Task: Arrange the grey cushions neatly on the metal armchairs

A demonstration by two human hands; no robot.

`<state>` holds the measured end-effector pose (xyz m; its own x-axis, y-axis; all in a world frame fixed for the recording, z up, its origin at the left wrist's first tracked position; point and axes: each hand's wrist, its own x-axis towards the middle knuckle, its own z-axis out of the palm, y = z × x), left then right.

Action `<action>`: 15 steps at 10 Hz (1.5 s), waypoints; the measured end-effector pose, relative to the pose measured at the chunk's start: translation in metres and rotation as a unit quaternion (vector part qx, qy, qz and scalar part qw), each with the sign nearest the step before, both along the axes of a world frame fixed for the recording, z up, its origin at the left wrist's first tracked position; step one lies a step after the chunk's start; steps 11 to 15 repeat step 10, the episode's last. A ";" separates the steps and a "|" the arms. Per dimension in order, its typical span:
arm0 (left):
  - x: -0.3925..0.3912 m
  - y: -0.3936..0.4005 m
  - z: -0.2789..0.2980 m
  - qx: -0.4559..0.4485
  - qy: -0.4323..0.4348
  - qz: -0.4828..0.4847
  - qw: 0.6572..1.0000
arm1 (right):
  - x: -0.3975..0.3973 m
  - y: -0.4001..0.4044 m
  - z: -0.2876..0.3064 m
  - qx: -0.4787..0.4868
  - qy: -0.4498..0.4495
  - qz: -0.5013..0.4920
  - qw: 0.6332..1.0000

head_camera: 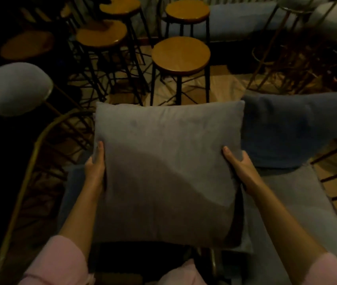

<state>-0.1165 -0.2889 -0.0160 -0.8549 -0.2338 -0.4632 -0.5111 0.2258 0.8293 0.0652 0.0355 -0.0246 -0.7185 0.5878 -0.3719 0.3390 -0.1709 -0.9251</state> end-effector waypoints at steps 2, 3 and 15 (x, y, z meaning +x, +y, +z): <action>-0.098 -0.081 0.032 0.007 0.069 0.021 0.997 | -0.131 -0.086 0.017 0.036 0.042 0.004 0.998; -0.145 -0.099 0.048 0.038 0.059 0.032 0.997 | -0.182 -0.105 0.018 0.012 0.035 0.004 0.999; -0.229 -0.127 -0.072 -0.044 -0.016 -0.094 0.994 | -0.247 -0.166 -0.072 -0.049 -0.147 0.017 0.988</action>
